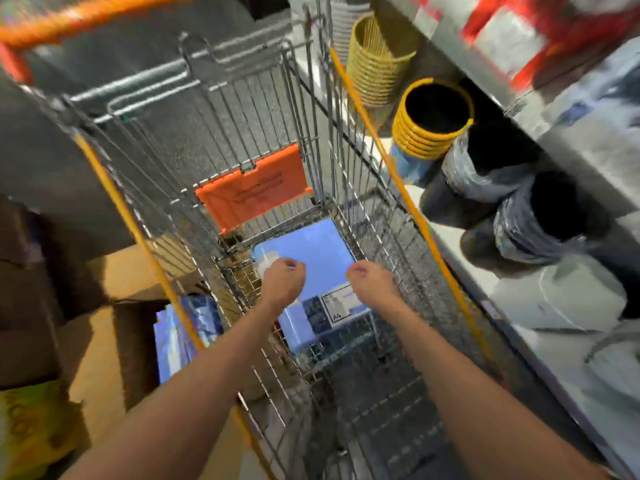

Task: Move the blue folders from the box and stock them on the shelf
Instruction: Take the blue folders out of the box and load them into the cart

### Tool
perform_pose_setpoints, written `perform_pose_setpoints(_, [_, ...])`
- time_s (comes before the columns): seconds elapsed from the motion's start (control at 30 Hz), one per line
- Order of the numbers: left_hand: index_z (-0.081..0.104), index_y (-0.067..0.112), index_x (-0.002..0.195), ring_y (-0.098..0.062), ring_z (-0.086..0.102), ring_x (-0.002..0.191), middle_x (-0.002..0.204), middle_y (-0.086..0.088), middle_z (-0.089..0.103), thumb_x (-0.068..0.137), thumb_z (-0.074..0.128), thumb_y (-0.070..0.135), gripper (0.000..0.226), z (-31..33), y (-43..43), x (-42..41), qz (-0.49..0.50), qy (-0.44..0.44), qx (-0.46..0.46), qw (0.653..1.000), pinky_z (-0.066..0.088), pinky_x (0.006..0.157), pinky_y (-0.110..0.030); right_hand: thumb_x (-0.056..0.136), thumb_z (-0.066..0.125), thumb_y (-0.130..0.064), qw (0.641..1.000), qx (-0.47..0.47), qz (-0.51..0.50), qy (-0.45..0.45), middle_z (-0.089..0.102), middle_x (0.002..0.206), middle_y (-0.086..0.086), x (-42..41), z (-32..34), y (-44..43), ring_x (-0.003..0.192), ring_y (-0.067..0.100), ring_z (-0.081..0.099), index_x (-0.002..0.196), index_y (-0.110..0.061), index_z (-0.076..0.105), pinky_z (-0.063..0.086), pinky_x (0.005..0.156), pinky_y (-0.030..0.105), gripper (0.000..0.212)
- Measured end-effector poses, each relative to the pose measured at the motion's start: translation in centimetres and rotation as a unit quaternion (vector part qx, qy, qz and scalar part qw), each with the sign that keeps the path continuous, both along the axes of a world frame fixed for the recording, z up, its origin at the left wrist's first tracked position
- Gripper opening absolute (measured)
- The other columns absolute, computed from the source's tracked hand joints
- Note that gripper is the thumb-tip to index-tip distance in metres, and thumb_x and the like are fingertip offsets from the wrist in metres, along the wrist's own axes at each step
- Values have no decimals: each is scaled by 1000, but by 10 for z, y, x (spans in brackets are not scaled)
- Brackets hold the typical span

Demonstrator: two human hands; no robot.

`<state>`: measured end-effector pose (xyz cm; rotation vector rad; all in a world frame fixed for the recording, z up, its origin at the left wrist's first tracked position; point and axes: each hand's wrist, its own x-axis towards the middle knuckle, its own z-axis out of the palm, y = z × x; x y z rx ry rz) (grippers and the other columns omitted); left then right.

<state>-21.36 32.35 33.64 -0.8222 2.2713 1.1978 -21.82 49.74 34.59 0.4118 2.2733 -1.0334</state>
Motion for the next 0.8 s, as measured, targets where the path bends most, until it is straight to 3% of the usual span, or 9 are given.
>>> perform_pose_setpoints(0.07, [70,7,86,-30,66,80,80,-9,68,99,52,23,27,37,3,25,-20,43,-16,999,49,78,-36,97,56,-24,999,-3,12,33,70,107,13,27,35,5,105,29,65,106,-9,69,47,86,32,22])
perform_pose_setpoints(0.23, [67,11,99,-32,69,83,93,-12,74,100,55,26,20,117,7,101,-36,147,-7,989,54,76,-42,93,56,-32,993,-32,54,102,72,88,10,97,97,12,88,34,70,82,-16,67,56,82,52,22])
perform_pose_setpoints(0.4, [68,12,112,-25,70,84,97,-3,74,102,53,27,23,161,-5,177,-13,207,-1,978,59,74,-48,99,52,-29,984,-77,85,134,71,109,5,157,159,-11,97,24,68,114,-10,67,55,88,43,28])
perform_pose_setpoints(0.57, [66,12,106,-21,72,78,95,-1,73,104,50,23,19,189,-34,239,17,242,-8,970,56,68,-30,100,51,-31,974,-96,136,155,72,106,8,203,194,-54,95,26,68,110,-10,68,55,90,47,28])
perform_pose_setpoints(0.67, [67,14,105,-13,71,77,94,0,74,104,50,24,19,189,-62,263,33,234,-17,971,49,62,-16,100,51,-30,968,-112,158,157,71,95,3,222,202,-80,88,20,67,102,-15,69,56,84,41,24])
perform_pose_setpoints(0.73, [67,13,104,-16,72,80,93,-2,74,103,51,21,18,185,-84,279,45,235,-21,971,49,60,-14,99,51,-28,965,-122,173,155,67,80,0,232,203,-101,75,17,62,89,-15,68,51,77,37,23])
perform_pose_setpoints(0.8, [66,13,104,-19,72,82,92,-2,73,103,51,20,17,179,-106,293,53,236,-26,970,51,60,-13,100,52,-28,963,-122,187,150,68,84,3,240,197,-125,79,21,62,93,-10,69,50,77,36,26])
